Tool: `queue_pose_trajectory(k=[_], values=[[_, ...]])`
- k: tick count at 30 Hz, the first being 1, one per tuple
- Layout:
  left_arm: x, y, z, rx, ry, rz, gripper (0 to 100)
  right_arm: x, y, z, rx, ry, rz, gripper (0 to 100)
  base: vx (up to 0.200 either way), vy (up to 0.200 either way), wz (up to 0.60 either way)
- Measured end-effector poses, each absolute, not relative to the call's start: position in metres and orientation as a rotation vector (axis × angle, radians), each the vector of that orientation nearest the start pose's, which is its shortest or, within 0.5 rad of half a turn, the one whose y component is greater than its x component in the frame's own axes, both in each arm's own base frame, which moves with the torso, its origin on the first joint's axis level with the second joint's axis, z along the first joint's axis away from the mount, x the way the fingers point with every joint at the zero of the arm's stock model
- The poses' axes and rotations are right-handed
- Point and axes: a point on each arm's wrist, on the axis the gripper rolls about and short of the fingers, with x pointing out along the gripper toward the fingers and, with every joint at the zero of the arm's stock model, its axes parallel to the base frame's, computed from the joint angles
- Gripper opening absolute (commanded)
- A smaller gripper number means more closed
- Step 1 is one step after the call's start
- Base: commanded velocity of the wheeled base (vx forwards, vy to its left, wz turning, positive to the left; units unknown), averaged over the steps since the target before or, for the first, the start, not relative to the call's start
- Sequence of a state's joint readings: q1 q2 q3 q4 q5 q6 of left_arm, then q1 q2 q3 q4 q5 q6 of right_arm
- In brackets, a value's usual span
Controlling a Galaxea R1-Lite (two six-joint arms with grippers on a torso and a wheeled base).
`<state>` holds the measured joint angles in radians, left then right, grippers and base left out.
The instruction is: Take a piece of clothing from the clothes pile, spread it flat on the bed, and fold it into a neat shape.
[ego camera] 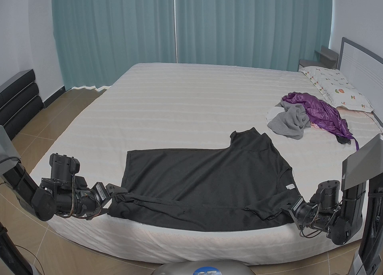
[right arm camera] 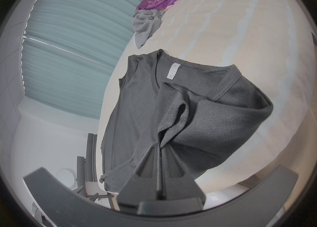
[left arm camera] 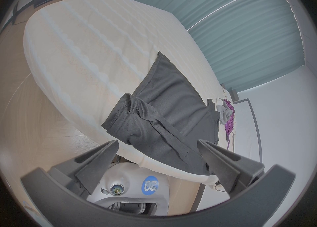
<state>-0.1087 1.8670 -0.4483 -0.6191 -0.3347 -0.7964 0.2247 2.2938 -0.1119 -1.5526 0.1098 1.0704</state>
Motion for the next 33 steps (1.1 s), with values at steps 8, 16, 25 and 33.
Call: queue_pose_trajectory(k=[8,16,25,33], values=[[0.257,-0.036,0.053,-0.83,0.931,-0.078,100,0.23,0.055,-0.014,0.99,0.729,-0.038,0,0.0,0.0,0.0],[0.256,-0.035,0.053,-0.83,0.931,-0.078,100,0.226,0.056,-0.001,0.986,0.694,-0.016,0,0.0,0.0,0.0],[0.256,-0.036,0.053,-0.83,0.932,-0.079,100,0.223,0.056,0.006,0.984,0.672,-0.002,0,0.0,0.0,0.0],[0.256,-0.035,0.053,-0.83,0.931,-0.078,100,0.22,0.055,-0.001,0.982,0.711,-0.024,100,0.0,0.0,0.0]])
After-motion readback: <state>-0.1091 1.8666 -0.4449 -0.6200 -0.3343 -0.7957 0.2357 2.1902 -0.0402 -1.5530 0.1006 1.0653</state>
